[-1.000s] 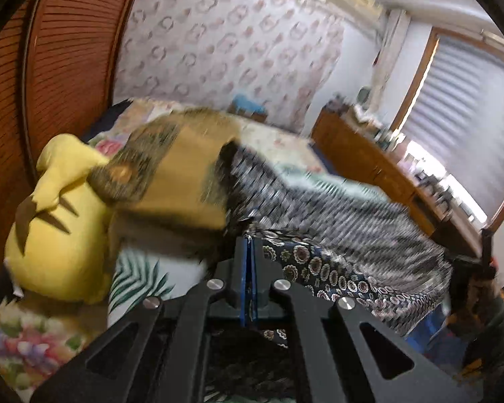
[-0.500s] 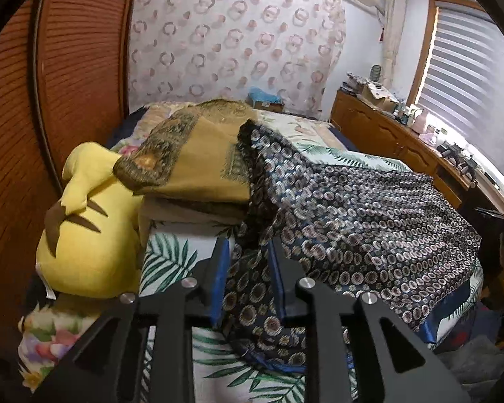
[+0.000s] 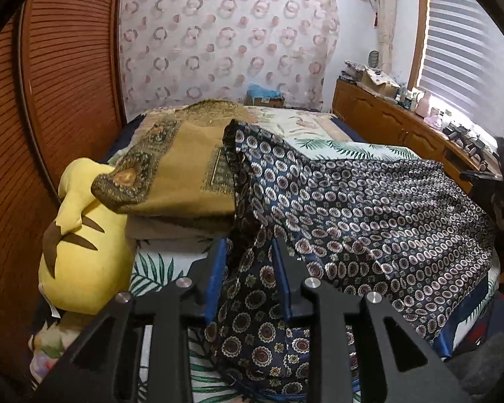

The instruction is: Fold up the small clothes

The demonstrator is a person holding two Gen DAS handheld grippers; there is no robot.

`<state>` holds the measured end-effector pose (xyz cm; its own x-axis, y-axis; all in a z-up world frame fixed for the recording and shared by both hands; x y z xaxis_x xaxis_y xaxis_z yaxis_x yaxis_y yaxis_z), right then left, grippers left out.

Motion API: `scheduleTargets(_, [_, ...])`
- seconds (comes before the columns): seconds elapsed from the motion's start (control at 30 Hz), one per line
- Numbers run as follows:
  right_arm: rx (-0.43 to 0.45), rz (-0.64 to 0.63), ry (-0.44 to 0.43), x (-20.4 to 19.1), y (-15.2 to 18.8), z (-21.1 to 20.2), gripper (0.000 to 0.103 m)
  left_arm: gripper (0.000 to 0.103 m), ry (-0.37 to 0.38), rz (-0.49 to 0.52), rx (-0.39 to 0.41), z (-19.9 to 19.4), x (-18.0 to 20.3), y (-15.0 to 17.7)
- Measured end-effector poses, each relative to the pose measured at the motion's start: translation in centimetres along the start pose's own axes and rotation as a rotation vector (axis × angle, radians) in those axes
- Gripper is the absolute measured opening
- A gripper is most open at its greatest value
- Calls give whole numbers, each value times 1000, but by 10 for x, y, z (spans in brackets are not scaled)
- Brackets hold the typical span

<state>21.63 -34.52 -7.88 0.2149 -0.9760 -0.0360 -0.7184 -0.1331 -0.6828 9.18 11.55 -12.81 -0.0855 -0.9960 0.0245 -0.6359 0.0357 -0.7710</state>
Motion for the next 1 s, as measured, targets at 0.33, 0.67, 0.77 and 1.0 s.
scheduleTargets(0.33, [-93, 103, 60, 35, -38, 79, 68, 29, 13, -38, -25, 10, 0, 20])
scheduleTargets(0.67, [-118, 109, 57, 36, -39, 116, 9, 30, 23, -62, -19, 9, -1, 26])
scheduleTargets(0.77, [-21, 188, 76, 48, -57, 105, 4, 30, 18, -70, -21, 10, -3, 28])
scheduleTargets(1.0, [15, 251, 179, 64, -76, 100, 5, 30, 34, -76, -33, 13, -1, 35])
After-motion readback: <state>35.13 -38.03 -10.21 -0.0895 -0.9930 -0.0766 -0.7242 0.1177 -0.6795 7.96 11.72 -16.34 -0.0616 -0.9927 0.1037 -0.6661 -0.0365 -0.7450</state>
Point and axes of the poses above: each gripper's, at about its wrist camera, not at the fingertips, and z roughly the way its jaws point, x to its right, y to its underside, the point moved 10 cm from there along z, roughly the way its jaws point, and after that the axes turned 6 degrees about z, right-handed, at the moved point
